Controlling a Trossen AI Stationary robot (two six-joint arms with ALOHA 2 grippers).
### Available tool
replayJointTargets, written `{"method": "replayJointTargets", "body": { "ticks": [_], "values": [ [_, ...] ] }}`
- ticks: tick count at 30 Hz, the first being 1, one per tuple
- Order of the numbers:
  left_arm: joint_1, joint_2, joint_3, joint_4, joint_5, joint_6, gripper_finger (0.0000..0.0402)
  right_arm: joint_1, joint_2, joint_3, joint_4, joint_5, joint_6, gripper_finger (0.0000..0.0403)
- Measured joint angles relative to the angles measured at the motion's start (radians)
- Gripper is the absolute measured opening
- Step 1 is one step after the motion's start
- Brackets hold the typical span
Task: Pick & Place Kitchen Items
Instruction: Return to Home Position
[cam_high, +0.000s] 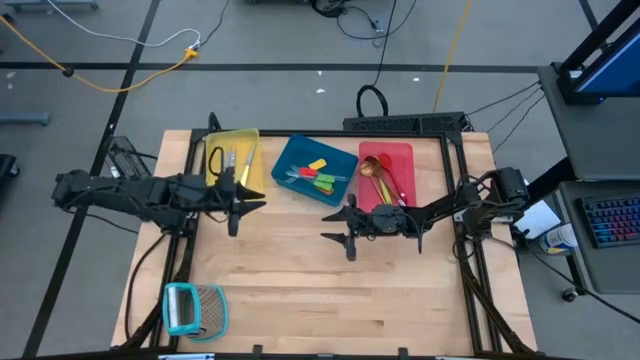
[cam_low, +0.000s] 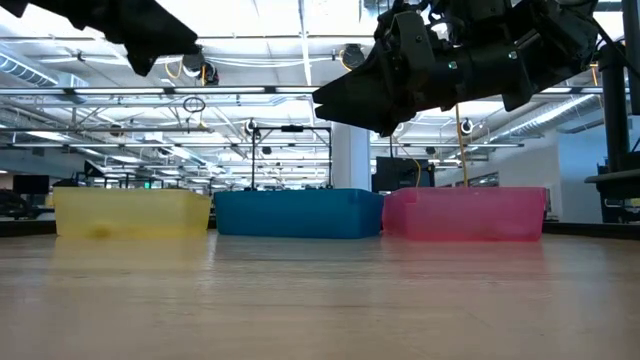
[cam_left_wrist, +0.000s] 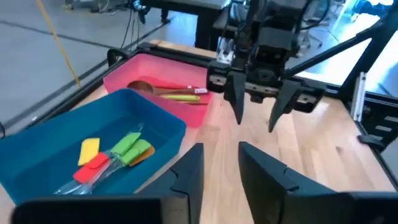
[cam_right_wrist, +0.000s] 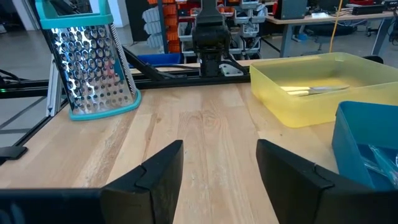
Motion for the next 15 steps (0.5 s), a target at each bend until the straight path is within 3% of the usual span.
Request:
{"method": "replayJointTargets", "body": {
  "ticks": [11, 15],
  "values": [
    [-0.04, -0.193, 0.0, -0.056, -0.003, 0.101, 0.0009, 0.0, 0.0, 0.0, 0.023, 0.0, -0.018, 0.0195],
    [-0.048, -0.263, 0.0, -0.123, -0.039, 0.112, 0.0009, 0.0, -0.012, 0.0, 0.028, 0.0, -0.051, 0.0176]
  ]
}}
